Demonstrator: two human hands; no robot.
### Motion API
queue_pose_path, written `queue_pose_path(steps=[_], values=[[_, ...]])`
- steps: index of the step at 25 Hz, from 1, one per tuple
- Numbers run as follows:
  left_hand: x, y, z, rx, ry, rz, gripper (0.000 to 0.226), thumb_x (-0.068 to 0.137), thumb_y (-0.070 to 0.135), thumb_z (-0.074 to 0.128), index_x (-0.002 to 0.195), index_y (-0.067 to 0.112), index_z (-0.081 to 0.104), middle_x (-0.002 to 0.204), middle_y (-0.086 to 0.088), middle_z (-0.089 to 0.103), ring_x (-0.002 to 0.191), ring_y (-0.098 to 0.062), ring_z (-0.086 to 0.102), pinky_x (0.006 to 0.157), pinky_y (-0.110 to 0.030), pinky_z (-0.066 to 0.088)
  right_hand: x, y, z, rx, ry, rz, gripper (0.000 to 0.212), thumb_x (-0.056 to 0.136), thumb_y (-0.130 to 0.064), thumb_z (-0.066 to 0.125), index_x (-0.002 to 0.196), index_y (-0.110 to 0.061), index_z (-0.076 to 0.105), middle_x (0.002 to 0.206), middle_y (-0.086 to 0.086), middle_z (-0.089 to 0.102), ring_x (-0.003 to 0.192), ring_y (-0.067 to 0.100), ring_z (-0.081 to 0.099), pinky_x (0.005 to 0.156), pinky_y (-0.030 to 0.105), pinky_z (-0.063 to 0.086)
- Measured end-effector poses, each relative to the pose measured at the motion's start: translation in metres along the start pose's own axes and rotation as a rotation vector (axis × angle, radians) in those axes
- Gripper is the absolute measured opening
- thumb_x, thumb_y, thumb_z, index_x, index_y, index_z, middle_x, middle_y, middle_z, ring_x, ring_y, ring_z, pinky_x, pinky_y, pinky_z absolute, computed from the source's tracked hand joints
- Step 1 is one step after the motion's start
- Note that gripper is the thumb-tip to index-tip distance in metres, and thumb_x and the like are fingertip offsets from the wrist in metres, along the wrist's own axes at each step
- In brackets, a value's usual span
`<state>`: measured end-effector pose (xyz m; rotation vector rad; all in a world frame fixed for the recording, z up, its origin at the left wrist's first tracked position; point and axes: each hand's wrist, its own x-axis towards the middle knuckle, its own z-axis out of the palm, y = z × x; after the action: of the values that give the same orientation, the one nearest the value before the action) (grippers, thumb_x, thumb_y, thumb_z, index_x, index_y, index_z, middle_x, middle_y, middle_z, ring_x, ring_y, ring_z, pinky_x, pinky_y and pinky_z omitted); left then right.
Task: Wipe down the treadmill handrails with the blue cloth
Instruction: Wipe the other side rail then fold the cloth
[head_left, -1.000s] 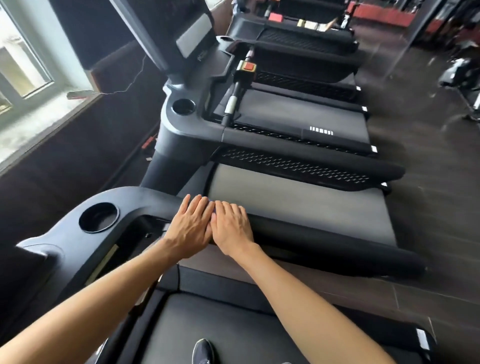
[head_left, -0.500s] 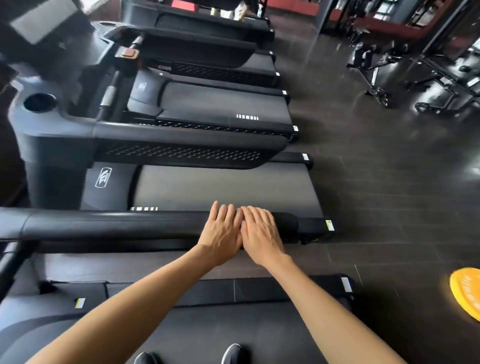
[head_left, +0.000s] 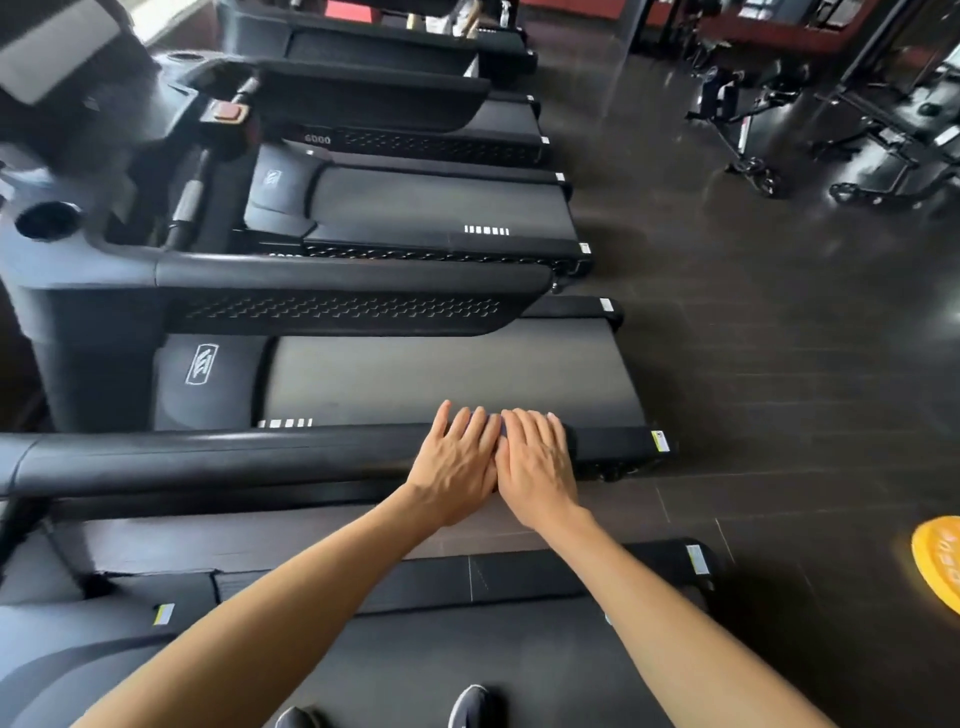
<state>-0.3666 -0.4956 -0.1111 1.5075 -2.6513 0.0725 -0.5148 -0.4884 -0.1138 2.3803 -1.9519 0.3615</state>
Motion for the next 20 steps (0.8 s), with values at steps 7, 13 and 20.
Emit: queue_pose_path(steps=[7,13,20], values=[[-0.111,-0.137,-0.004,-0.042,0.123,-0.14,0.045,0.106,0.032,0.026,0.133,0.006,0.052,0.122,-0.011,0.058,0.111,-0.033,0.055,0.111,-0.053,0.037,0.026,-0.169,0.027,0.05,-0.032,-0.173,0.043,0.104,-0.03,0.026,0.129,-0.013,0.056,0.126,0.004,0.062,0.113,0.024,0.056,0.108,0.044,0.038],[-0.235,-0.291,-0.024,0.062,0.051,-0.299,0.045,0.106,0.031,0.03,0.138,0.006,0.052,0.132,-0.011,0.056,0.126,-0.034,0.051,0.113,-0.051,0.034,0.058,-0.365,0.053,0.127,-0.098,-0.352,0.041,0.103,-0.033,0.024,0.12,-0.013,0.056,0.114,0.005,0.063,0.102,0.026,0.058,0.093,0.044,0.043],[-0.285,-0.336,-0.031,0.071,0.118,-0.447,0.043,0.102,0.028,0.037,0.135,0.005,0.054,0.133,-0.015,0.055,0.126,-0.039,0.05,0.11,-0.053,0.039,0.069,-0.443,0.067,0.16,-0.15,-0.436,0.048,0.1,-0.035,0.022,0.123,-0.01,0.056,0.112,0.007,0.063,0.098,0.027,0.059,0.091,0.045,0.047]])
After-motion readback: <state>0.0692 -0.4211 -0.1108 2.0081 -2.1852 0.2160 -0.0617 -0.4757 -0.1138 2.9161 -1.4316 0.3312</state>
